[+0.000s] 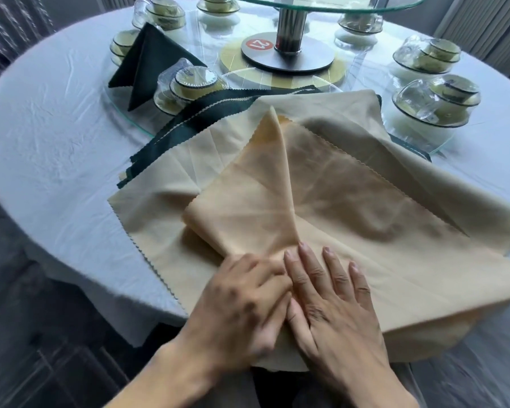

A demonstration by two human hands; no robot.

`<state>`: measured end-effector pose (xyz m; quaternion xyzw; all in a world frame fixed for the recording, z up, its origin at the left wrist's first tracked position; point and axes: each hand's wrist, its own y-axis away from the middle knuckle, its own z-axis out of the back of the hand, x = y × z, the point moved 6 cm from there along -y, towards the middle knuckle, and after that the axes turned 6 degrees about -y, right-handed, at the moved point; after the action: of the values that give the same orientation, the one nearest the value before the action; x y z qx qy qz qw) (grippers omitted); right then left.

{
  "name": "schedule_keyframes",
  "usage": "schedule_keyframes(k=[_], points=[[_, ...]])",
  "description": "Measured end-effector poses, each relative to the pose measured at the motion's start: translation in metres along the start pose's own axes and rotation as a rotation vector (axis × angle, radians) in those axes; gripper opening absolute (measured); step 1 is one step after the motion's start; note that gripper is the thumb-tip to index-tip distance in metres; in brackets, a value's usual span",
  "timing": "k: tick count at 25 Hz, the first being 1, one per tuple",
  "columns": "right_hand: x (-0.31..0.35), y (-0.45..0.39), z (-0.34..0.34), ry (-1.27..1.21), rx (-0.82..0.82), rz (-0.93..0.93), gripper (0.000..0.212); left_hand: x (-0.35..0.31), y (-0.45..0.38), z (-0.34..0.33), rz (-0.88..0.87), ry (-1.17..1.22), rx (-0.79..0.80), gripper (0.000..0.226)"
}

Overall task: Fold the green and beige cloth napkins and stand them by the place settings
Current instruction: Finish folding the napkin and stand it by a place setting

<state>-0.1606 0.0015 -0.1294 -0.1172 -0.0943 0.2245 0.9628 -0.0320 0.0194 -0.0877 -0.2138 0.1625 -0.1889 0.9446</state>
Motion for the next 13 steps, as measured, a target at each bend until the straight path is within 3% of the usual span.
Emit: schedule_keyframes(k=[4,7,10,13], points=[[-0.002,0.0,-0.003,0.032,0.051,0.001,0.06,0.007,0.037,-0.025,-0.043,-0.117,0.194,0.051],[-0.001,0.0,-0.005,0.035,0.087,-0.031,0.064,0.056,0.033,-0.02,0.115,-0.249,0.31,0.063],[0.0,-0.001,-0.002,0.03,0.088,-0.048,0.066,0.107,0.029,0.002,0.47,-0.068,0.223,0.072],[0.0,-0.003,-0.001,0.035,0.101,-0.049,0.066,0.126,0.023,0.025,0.674,0.339,-0.014,0.065]])
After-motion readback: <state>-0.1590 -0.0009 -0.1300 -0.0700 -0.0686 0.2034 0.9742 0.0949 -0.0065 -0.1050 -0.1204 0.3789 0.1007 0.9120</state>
